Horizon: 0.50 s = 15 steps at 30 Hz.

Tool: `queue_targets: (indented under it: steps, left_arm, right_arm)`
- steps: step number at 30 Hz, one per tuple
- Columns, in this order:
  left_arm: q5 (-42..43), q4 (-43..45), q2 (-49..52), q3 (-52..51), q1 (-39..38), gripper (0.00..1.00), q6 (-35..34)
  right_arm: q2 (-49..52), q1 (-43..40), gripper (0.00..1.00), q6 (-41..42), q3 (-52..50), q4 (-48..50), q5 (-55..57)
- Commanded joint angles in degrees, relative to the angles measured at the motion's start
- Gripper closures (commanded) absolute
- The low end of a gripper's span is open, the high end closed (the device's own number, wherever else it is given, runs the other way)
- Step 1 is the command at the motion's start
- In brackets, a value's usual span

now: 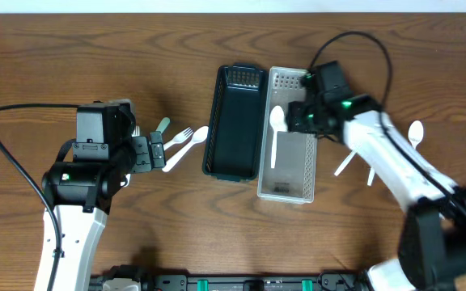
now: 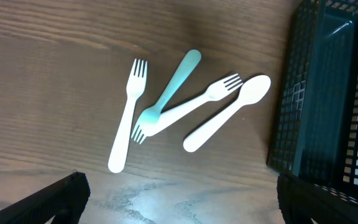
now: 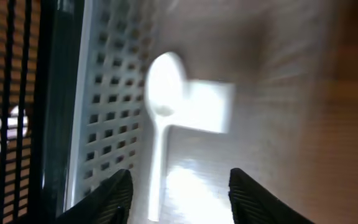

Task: Pack container
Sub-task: 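Carry the spoons with the right gripper into the clear basket and release, then return the right gripper to the remaining spoons and grasp one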

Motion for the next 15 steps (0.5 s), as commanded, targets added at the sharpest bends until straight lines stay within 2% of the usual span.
queue_targets:
  steps: [1,7,12,15]
  left_arm:
    - [-0.70,-0.17,0.17,1.05,0.37,0.02,0.96]
    - [-0.70,-0.15,0.17,1.05,0.37,0.02,0.96]
    - [-0.70,-0.17,0.17,1.05,0.37,0.02,0.96]
    - [-0.70,-0.15,0.17,1.05,0.37,0.02,0.96]
  right_arm:
    - [-8.48,-6.60,0.43,-3.54,1.77,-2.34,7.76]
    - [-12.59,-21.97,0.36,-13.09,1.64,-9.73,17.84]
    - [-8.31,-33.99,0.27,-15.96,-1.05,-8.92,14.82]
    - [-3.30,-38.88,0.28,-15.96,-2.08,-7.76,12.92]
